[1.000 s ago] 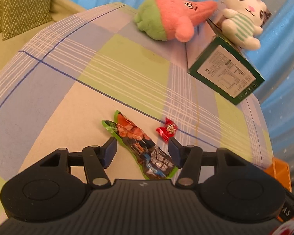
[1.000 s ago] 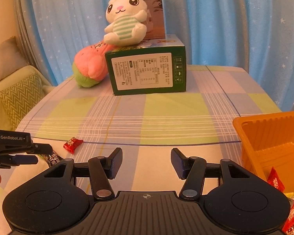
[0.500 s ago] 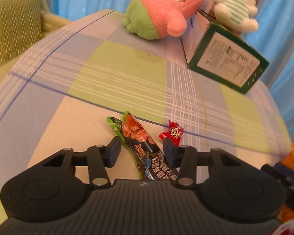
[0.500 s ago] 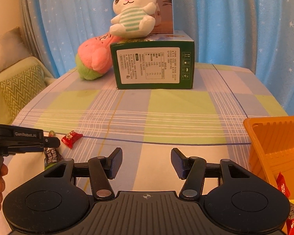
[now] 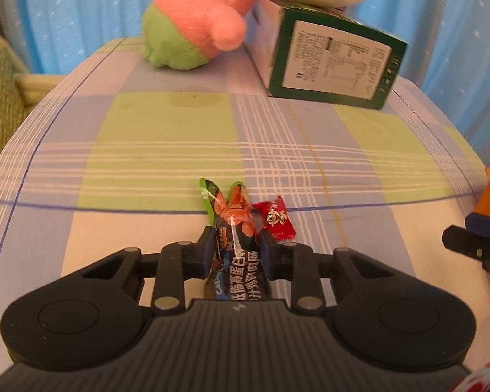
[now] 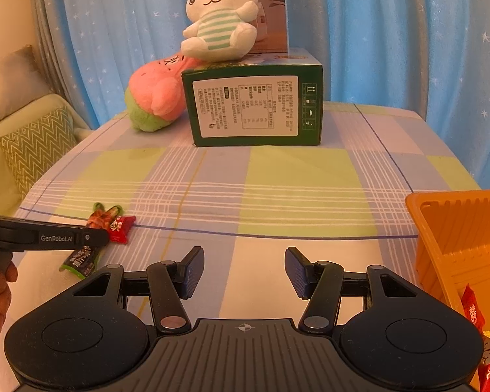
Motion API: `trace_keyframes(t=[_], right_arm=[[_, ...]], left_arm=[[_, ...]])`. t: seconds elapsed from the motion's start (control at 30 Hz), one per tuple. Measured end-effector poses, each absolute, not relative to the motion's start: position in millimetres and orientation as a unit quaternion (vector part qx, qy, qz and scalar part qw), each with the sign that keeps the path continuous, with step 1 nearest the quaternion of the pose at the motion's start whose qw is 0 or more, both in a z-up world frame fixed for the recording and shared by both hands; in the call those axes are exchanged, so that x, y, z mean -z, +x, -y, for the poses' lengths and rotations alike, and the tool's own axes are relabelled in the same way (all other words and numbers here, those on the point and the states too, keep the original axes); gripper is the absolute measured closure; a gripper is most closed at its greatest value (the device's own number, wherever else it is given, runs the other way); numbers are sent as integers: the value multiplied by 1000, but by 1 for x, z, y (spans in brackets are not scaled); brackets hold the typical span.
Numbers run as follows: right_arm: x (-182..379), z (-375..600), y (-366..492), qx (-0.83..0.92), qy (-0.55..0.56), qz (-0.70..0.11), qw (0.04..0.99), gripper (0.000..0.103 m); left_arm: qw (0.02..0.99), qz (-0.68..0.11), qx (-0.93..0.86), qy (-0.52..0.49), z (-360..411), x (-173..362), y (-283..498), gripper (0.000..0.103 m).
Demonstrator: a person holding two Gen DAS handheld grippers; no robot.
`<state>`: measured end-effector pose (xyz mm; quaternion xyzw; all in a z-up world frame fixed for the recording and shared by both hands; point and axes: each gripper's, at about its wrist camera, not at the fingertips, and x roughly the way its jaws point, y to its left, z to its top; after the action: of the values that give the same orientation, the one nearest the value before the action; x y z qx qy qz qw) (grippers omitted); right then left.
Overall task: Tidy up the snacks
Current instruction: 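Grasp the green-edged printed candy bar with the left gripper while the right gripper grasps the small red candy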
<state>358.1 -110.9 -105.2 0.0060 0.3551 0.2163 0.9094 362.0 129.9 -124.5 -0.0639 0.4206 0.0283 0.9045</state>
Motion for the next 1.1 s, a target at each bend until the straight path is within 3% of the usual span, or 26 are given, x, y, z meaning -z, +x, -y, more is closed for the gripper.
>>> trace_keyframes(t=[0.47,1.1], right_arm=[[109,127,369,-210,51,-377,901,48],[130,44,399,-278,55,-371,884,48]], left_arm=[[901,-428,69,-21,-82,125,355,78],[906,-413,-40,-80,-146,123,350,77]])
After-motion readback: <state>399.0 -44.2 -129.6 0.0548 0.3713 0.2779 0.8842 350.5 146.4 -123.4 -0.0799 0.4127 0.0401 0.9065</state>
